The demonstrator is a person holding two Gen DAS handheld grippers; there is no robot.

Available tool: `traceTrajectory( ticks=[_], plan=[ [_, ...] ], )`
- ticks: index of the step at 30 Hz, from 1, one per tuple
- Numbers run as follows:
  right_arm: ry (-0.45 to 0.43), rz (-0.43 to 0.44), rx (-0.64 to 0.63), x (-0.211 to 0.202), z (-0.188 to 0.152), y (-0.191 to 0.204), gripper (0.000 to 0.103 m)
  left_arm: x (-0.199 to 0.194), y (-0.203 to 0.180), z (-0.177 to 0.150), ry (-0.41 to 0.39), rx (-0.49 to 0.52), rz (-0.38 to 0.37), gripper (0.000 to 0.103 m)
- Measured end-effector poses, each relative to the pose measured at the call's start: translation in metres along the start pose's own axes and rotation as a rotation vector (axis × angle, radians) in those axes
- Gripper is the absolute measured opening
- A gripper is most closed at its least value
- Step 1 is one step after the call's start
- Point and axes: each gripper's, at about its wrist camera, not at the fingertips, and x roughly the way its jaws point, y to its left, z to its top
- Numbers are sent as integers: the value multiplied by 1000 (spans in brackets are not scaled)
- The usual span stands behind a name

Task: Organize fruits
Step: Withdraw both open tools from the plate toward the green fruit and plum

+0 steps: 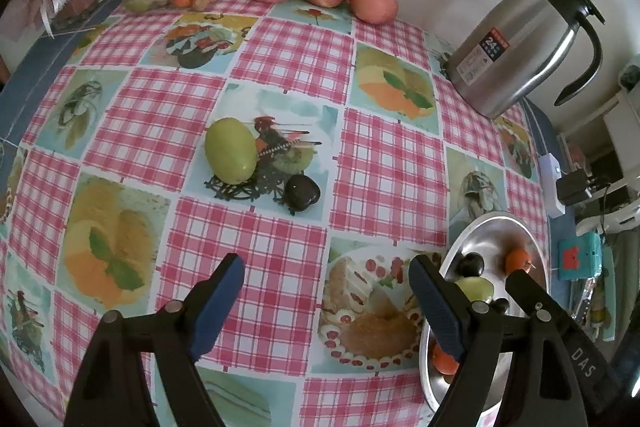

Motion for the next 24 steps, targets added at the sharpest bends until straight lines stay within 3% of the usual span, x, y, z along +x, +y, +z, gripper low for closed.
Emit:
traceTrajectory(
  ticks=[13, 18, 24],
  plan=[
    [39, 6, -115, 7, -8, 33, 96, -18, 35, 16, -77, -6, 142, 89],
    [38, 25, -166, 5, -14, 55, 96, -31, 53, 22, -119, -4, 198, 98],
    [44, 47, -207, 5, -20, 76, 96, -37, 72, 27, -141, -30, 200, 103]
  ],
)
